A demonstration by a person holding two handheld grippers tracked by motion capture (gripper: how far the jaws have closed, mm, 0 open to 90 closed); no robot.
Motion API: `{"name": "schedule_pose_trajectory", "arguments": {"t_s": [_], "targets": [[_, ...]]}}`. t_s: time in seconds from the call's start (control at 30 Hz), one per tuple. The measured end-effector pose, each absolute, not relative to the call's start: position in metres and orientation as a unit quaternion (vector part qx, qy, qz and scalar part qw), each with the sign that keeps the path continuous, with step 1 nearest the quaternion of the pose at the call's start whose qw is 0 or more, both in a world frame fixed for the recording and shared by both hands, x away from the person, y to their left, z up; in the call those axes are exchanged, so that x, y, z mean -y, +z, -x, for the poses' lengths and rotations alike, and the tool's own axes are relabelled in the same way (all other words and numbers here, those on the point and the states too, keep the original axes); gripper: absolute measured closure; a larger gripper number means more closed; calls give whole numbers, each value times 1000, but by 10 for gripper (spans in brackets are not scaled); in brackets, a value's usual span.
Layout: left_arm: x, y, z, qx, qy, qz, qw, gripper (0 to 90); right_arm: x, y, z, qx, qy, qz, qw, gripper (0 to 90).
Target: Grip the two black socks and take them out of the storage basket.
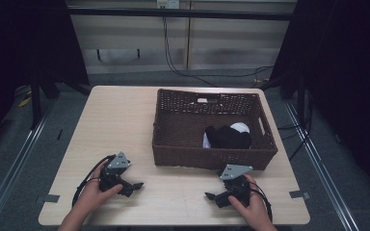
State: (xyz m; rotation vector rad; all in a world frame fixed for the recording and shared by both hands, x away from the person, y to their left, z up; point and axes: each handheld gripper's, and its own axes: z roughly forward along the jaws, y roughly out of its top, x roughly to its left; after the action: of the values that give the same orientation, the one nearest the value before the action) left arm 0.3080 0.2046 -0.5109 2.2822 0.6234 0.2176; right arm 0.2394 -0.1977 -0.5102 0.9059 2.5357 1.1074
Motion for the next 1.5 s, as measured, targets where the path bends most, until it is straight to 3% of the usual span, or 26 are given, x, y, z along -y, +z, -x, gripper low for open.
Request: {"name": "schedule_pose_trajectory", "arguments": {"t_s": [0.73,1.2,1.5], "targets": [[-205,-511,-308,-244,86,-892,372,0,195,-507,-240,-872,360,-312,110,122],[-205,-511,-308,-243,86,-892,372,0,181,-480,-246,-926,240,-291,26,135],[-205,-511,-308,-244,86,-892,372,0,179,-467,-255,-939,195,-283,3,135]]}}
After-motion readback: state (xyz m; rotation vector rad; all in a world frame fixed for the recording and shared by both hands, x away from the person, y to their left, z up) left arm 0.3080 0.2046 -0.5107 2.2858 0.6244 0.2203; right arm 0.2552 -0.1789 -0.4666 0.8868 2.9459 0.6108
